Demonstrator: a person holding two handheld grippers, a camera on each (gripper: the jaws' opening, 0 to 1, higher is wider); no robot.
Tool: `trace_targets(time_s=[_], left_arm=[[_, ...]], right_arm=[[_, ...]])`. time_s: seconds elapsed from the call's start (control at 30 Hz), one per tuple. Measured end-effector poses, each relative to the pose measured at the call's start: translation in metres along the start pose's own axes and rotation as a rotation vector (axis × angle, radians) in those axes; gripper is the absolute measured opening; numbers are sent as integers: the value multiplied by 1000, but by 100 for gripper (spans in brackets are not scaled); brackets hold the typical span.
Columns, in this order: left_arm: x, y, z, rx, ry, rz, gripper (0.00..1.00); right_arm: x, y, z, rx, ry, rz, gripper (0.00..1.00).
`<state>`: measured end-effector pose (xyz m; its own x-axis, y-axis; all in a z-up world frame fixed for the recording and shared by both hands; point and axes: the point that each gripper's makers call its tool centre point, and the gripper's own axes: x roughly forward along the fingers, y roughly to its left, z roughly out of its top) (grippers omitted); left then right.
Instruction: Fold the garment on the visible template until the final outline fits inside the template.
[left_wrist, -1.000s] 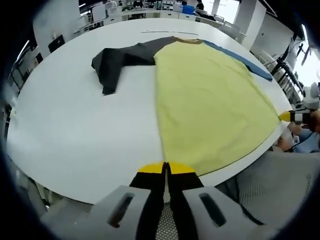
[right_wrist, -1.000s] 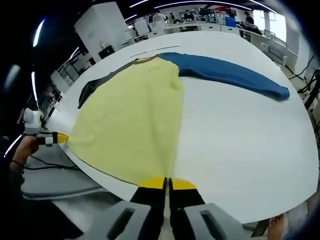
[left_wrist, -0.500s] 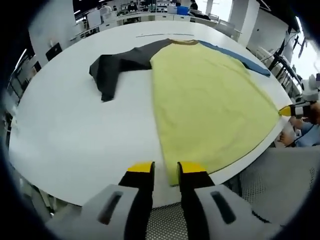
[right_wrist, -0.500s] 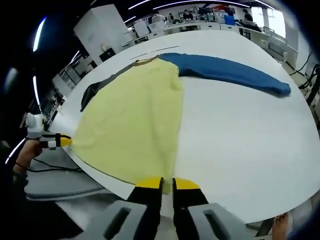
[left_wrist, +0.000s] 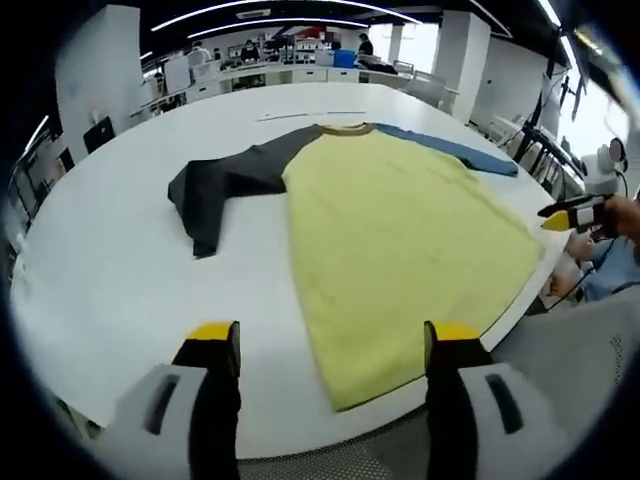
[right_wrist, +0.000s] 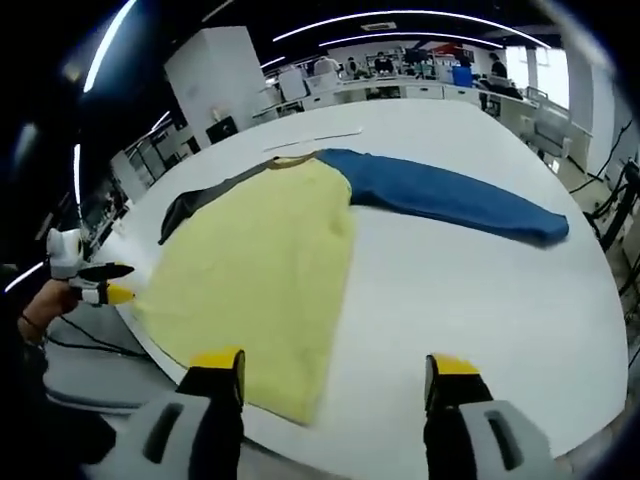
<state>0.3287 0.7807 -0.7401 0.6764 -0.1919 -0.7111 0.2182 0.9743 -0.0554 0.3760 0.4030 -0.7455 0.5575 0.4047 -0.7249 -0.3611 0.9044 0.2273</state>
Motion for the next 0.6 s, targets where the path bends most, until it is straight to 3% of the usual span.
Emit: trace_targets(time_s=[0.23, 0.3, 0.6], left_arm=[[2, -4, 7, 11, -37, -28, 94], [3, -4, 8, 20, -42, -32, 98], [2, -2, 9, 21, -46, -34, 99]], right_arm=[[-1, -37, 29, 29, -99, -52, 86], [-2, -50, 36, -1, -115, -78, 86], [1, -102, 69, 3, -169, -146, 84]])
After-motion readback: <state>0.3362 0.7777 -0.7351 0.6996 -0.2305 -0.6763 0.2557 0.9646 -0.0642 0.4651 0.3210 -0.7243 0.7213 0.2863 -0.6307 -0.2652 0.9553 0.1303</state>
